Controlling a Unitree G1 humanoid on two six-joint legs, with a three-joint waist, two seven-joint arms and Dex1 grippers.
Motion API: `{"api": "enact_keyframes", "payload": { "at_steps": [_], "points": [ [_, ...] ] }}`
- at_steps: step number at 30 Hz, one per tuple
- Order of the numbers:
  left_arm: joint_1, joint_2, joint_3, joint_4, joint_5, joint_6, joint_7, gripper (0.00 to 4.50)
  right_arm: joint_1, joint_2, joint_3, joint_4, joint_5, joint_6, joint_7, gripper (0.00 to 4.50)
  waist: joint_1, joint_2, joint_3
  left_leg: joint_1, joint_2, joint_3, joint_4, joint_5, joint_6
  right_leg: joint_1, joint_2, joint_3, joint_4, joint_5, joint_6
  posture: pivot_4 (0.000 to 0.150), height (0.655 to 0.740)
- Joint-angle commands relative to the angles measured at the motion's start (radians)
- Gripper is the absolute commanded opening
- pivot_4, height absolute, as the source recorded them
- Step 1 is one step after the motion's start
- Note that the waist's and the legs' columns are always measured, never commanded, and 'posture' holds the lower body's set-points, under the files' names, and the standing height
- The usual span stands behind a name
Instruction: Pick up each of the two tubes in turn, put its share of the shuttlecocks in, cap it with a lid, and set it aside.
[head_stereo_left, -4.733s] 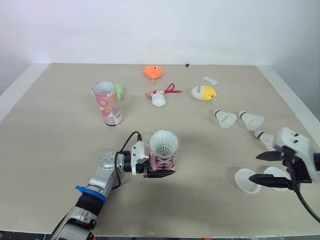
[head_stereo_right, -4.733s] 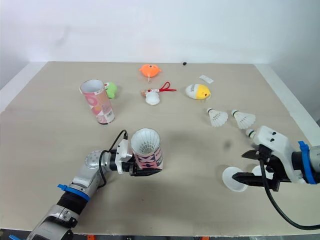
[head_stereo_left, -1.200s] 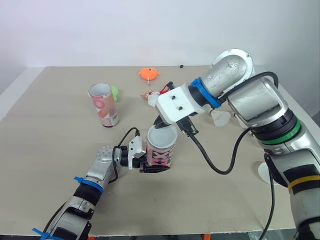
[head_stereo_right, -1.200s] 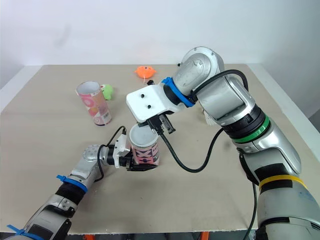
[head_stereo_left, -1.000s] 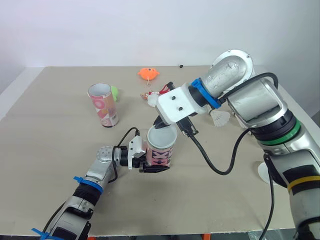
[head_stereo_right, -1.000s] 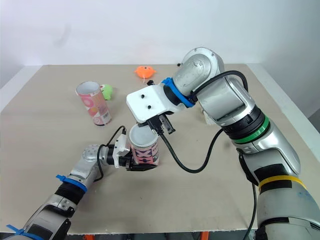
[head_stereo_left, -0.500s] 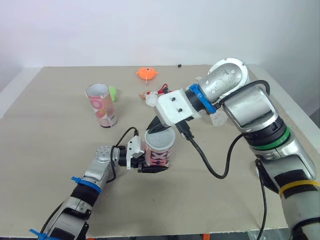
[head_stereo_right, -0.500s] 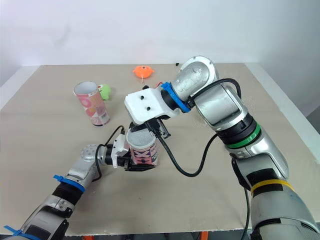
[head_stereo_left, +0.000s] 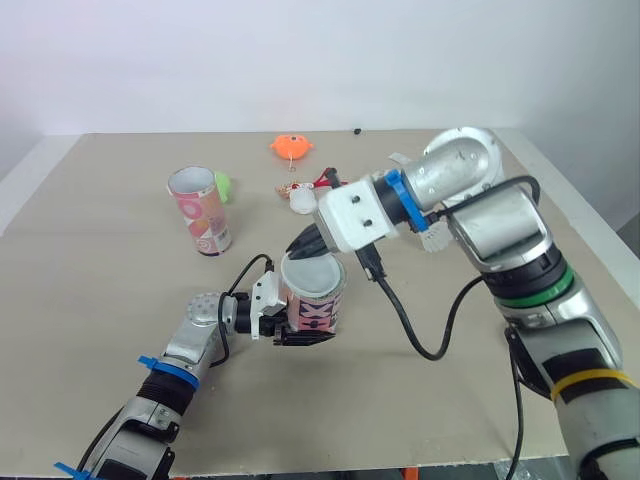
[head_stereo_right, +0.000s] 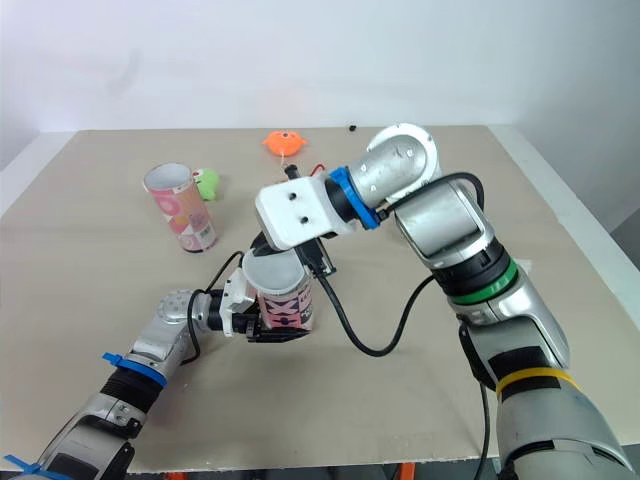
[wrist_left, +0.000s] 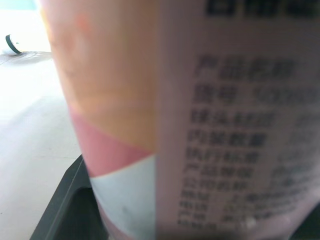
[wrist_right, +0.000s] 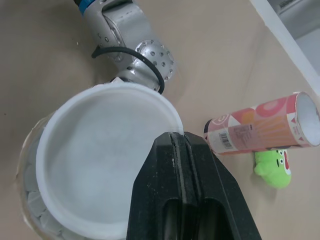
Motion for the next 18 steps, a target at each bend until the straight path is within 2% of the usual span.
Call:
{"api": "enact_keyframes", "payload": {
  "at_steps": [1,8,12,18],
  "points": [
    [0.012,0.037,0.003,0.038,0.048,0.025,0.016,2.99,0.022,-0.032,-0.031,-0.061,0.009,-0.006,0.002,0.11,0.0,0.0,0.0,0.0,0.0,0.0,0.0,0.0,0.0,0.0,0.0,0.0,0.0,0.0,0.0,0.15,0.74],
    [0.007,0.05,0.003,0.042,0.045,0.026,0.01,2.99,0.087,-0.053,-0.052,-0.095,0.002,-0.01,-0.037,0.11,0.0,0.0,0.0,0.0,0.001,0.0,-0.001,0.0,0.0,0.0,0.001,0.0,0.0,-0.001,-0.002,0.15,0.74],
    [0.006,0.052,0.002,0.044,0.044,0.027,0.005,2.99,0.052,-0.044,-0.051,-0.058,-0.024,-0.04,-0.062,0.11,-0.001,0.0,0.0,0.001,0.002,0.0,-0.001,0.0,0.0,0.0,0.002,0.0,0.0,-0.001,-0.003,0.15,0.74],
    [0.003,0.05,0.0,0.046,0.043,0.029,0.002,2.99,-0.01,-0.047,-0.075,-0.078,0.094,0.039,0.029,0.11,-0.001,0.0,0.0,0.001,0.004,0.001,-0.001,0.0,0.0,-0.001,0.005,0.0,0.0,-0.001,-0.005,0.15,0.74]
  ]
}}
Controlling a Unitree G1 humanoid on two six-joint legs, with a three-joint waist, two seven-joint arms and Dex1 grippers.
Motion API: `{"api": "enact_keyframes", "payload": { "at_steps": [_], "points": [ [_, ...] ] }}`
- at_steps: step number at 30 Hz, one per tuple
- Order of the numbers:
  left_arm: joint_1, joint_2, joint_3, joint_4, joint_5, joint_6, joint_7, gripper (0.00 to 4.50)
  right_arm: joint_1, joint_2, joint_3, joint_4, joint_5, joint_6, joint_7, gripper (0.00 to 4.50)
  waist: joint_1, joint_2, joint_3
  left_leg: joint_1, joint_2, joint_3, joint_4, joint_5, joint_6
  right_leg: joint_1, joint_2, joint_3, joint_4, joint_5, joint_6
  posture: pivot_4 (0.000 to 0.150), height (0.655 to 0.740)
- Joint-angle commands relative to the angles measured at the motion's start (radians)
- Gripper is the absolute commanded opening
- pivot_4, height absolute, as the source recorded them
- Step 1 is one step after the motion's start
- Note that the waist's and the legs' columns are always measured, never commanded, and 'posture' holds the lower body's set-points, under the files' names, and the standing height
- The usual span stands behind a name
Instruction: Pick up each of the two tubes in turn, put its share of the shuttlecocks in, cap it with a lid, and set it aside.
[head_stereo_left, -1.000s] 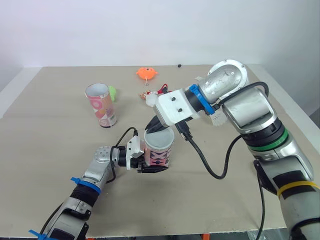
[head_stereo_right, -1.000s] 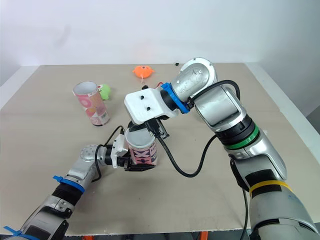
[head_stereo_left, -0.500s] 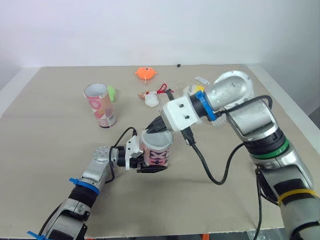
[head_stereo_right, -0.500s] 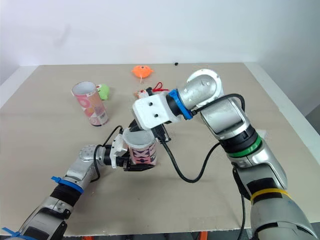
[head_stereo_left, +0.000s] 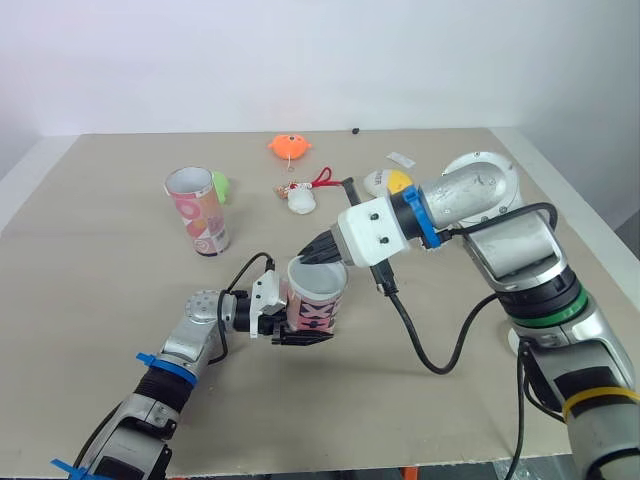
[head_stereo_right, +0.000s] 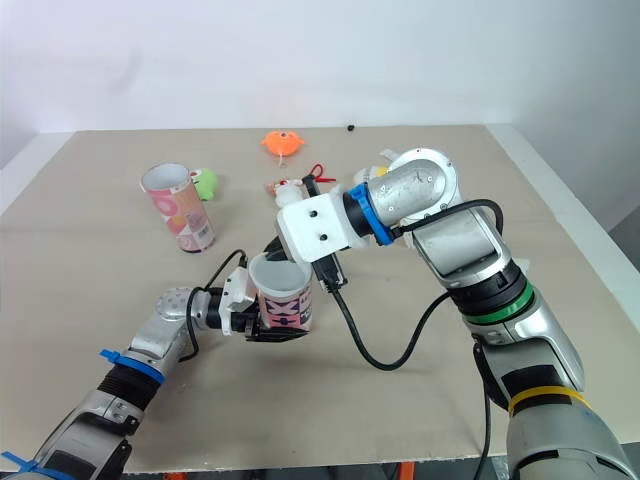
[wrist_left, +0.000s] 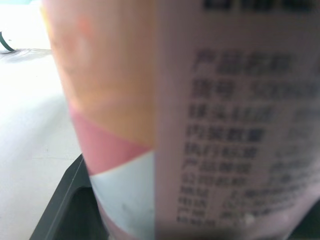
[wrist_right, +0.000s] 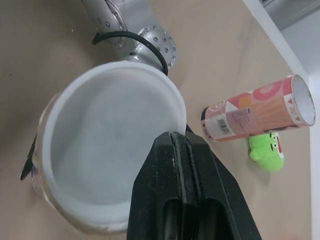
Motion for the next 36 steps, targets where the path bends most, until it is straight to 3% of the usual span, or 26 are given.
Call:
{"api": "enact_keyframes", "payload": {
  "at_steps": [1,7,17,23,36],
  "points": [
    [0.014,0.028,0.01,0.049,0.039,0.018,0.011,2.99,-0.069,-0.016,-0.046,-0.045,0.129,0.098,0.096,0.11,0.0,0.0,0.0,0.0,0.0,0.0,0.0,0.0,0.0,0.0,0.0,0.0,0.0,0.0,0.0,0.15,0.74],
    [0.009,0.016,0.006,0.066,0.043,0.009,0.014,2.99,-0.141,-0.047,-0.017,-0.03,0.177,0.181,0.192,0.11,0.002,0.0,0.0,0.0,0.001,0.0,-0.003,0.0,0.0,-0.001,0.0,0.0,0.0,-0.001,-0.001,0.15,0.74],
    [0.01,0.004,0.003,0.082,0.047,0.004,0.022,2.99,-0.257,0.037,0.141,0.184,-0.027,0.051,0.183,0.11,0.002,0.0,0.0,0.0,0.0,0.001,-0.002,0.0,0.0,-0.002,0.0,0.001,0.0,-0.001,-0.002,0.15,0.74],
    [0.027,0.001,0.002,0.077,0.048,0.005,0.039,2.99,-0.34,0.0,0.198,0.256,0.039,0.016,0.217,0.11,0.002,0.0,0.0,-0.001,0.001,0.001,-0.002,0.0,0.0,-0.002,0.001,0.001,0.001,0.0,-0.002,0.15,0.74],
    [0.032,-0.015,-0.003,0.092,0.052,-0.002,0.055,2.99,-0.411,-0.09,0.284,0.201,0.075,-0.005,0.217,0.11,0.003,0.0,0.0,-0.001,0.001,0.001,-0.003,0.0,0.0,-0.003,0.0,0.001,0.0,-0.001,-0.002,0.15,0.74]
  ]
}}
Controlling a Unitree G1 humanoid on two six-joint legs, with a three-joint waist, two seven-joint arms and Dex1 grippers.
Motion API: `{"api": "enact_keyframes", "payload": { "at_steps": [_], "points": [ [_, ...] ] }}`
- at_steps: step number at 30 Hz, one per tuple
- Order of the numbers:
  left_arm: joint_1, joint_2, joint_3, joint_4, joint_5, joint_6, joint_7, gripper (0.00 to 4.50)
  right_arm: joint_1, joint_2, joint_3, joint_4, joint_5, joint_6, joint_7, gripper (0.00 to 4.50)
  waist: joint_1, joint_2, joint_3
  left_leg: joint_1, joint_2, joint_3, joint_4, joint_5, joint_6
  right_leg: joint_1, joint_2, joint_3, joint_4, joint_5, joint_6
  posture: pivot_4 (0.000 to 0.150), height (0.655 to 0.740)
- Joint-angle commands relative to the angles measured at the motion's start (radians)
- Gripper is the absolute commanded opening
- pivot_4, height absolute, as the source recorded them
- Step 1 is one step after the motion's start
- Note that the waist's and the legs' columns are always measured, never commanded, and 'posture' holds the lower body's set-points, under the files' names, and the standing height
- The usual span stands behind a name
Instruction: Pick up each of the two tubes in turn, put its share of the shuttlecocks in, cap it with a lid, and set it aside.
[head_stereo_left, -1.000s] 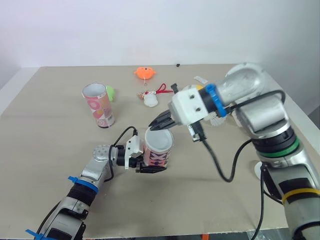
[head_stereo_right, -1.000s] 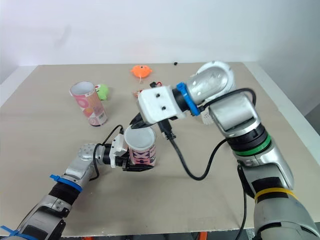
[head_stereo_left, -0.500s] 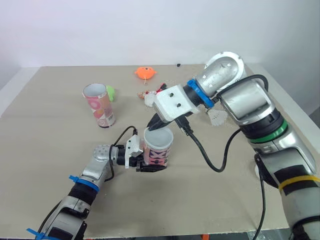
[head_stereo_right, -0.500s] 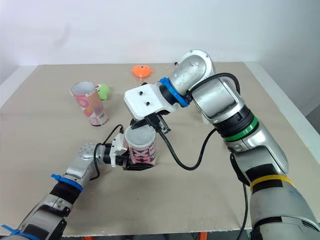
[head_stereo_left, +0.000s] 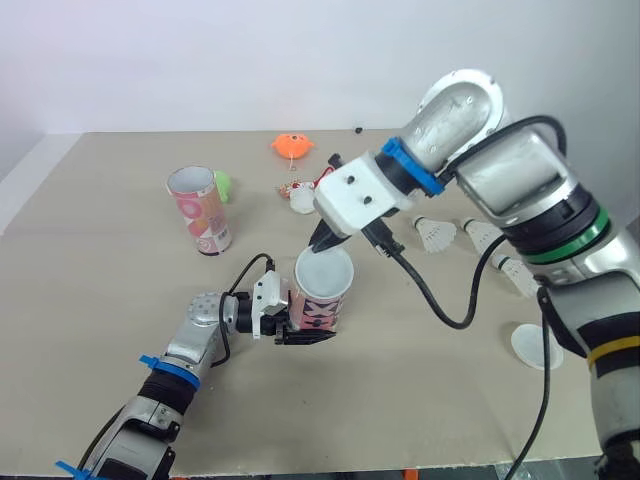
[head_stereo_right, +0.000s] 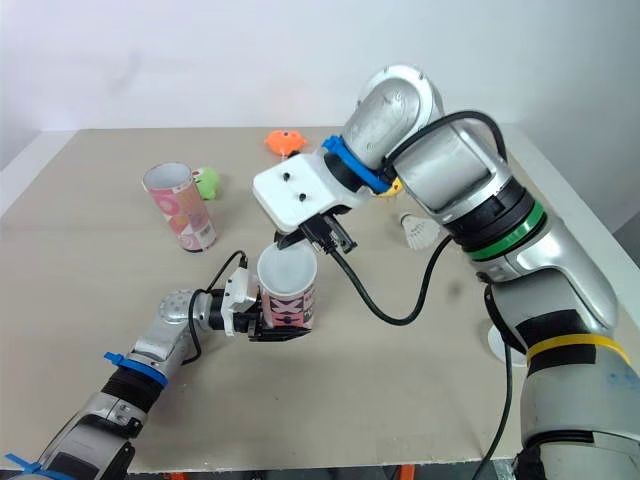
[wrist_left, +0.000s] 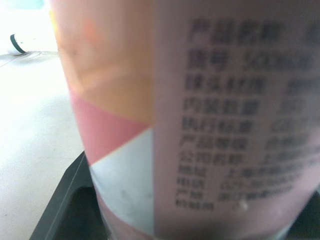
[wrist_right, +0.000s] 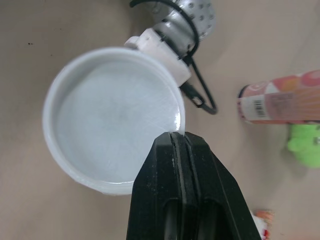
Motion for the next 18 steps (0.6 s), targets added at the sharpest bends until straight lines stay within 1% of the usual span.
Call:
{"api": "enact_keyframes", "payload": {
  "at_steps": [1,4,10,18],
  "points": [
    [0.021,0.009,-0.009,0.073,0.058,0.021,0.03,2.99,-0.004,0.005,-0.001,-0.024,-0.024,-0.009,0.044,0.11,0.0,0.0,0.0,0.0,0.0,0.0,0.0,0.0,0.0,0.0,0.0,0.0,0.0,0.0,0.0,0.15,0.74],
    [0.028,0.008,-0.009,0.068,0.059,0.021,0.028,2.99,0.02,0.032,-0.013,-0.021,-0.072,-0.019,0.035,0.11,0.0,0.0,0.0,0.0,0.0,0.0,0.0,0.0,0.0,0.0,0.0,0.0,0.0,0.0,0.0,0.15,0.74],
    [0.032,0.013,-0.007,0.063,0.06,0.025,0.025,2.99,0.042,0.081,-0.051,-0.017,-0.106,-0.016,0.017,0.11,0.0,0.0,0.0,0.0,0.0,0.0,0.0,0.0,0.0,0.0,0.0,0.0,0.0,0.001,0.0,0.15,0.74],
    [0.027,0.018,0.0,0.062,0.06,0.027,0.024,2.99,0.05,0.129,-0.101,-0.027,-0.081,0.024,0.019,0.11,0.0,0.0,0.0,0.0,0.0,0.0,0.0,0.0,0.0,0.0,0.001,0.0,0.0,0.001,0.0,0.15,0.74]
  ]
}}
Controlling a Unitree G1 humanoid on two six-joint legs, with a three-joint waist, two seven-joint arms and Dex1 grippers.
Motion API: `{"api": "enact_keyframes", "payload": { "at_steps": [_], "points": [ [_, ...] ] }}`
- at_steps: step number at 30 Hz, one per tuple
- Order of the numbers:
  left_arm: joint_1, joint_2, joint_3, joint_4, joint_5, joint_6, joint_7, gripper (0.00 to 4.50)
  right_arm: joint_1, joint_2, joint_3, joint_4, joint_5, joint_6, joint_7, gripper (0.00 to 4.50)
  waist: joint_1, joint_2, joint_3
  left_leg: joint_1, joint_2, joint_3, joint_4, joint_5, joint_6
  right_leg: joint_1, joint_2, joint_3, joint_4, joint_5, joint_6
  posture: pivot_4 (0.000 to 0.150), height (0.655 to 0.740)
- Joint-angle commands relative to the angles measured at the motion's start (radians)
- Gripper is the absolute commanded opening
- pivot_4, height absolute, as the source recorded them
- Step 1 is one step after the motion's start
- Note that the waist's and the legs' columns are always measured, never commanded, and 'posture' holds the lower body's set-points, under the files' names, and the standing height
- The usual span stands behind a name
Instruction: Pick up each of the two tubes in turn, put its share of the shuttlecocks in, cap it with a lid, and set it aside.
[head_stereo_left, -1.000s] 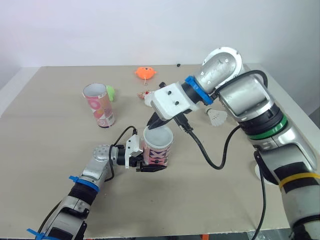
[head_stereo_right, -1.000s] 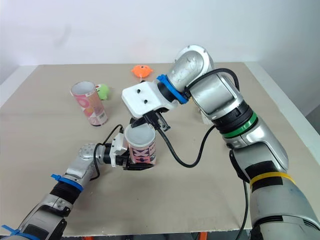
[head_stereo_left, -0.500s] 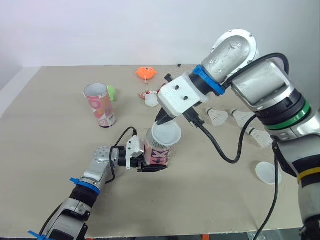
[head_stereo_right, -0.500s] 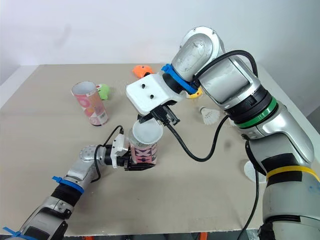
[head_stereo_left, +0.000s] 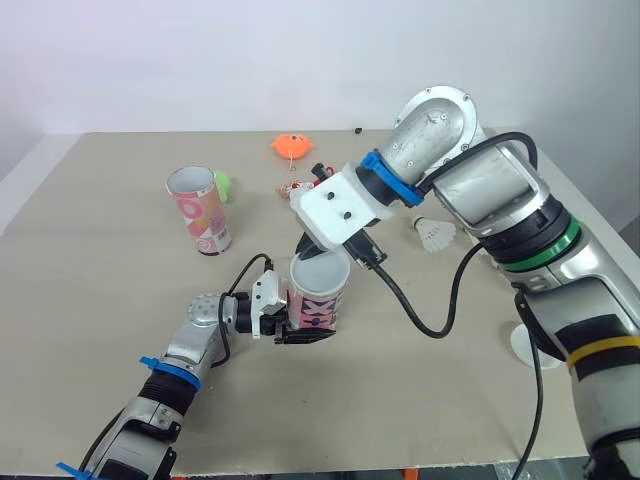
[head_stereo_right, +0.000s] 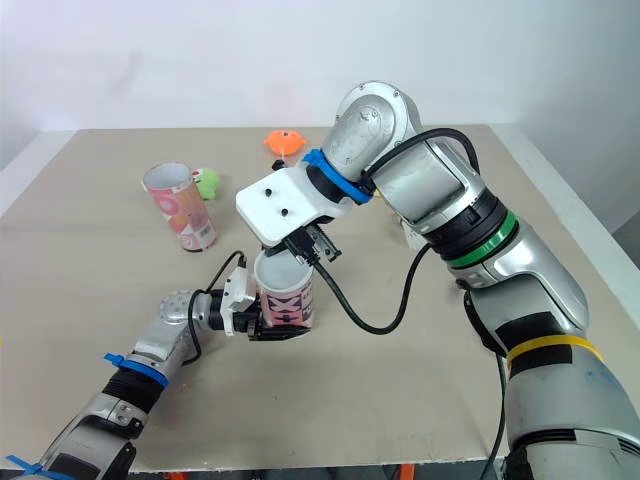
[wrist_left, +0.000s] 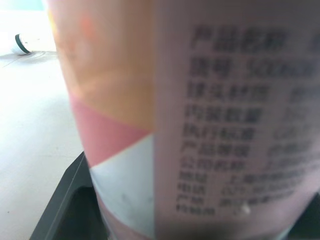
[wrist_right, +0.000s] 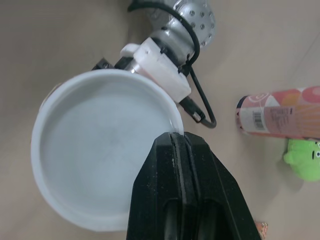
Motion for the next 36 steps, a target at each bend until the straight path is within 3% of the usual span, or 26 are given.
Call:
{"api": "enact_keyframes", "payload": {
  "at_steps": [1,20,35,36],
  "points": [
    [0.025,0.023,-0.012,0.056,0.06,0.027,0.024,2.99,-0.006,0.017,-0.061,-0.027,0.015,0.012,0.017,0.11,0.0,0.0,0.0,0.0,0.0,0.0,0.0,0.0,0.0,0.0,0.0,0.0,0.0,0.0,0.0,0.15,0.74],
    [0.025,0.04,-0.007,0.045,0.06,0.035,0.018,2.99,0.139,0.023,-0.108,-0.1,-0.049,-0.009,-0.028,0.11,0.0,0.0,0.0,0.001,0.006,0.0,0.0,0.0,0.0,0.0,0.007,0.0,0.0,0.001,-0.004,0.15,0.74],
    [0.019,0.036,-0.005,0.05,0.059,0.036,0.021,2.99,0.163,-0.045,-0.106,-0.07,-0.159,-0.266,-0.031,0.11,0.0,0.0,-0.001,0.002,0.007,0.001,0.0,0.0,0.0,0.0,0.008,0.0,0.0,0.002,-0.005,0.15,0.74],
    [0.019,0.036,-0.005,0.051,0.059,0.035,0.021,2.99,0.162,-0.042,-0.106,-0.066,-0.158,-0.266,-0.029,0.38,0.0,0.0,-0.001,0.002,0.007,0.001,0.0,0.0,0.0,0.0,0.008,0.0,0.0,0.002,-0.005,0.15,0.74]
  ]
}}
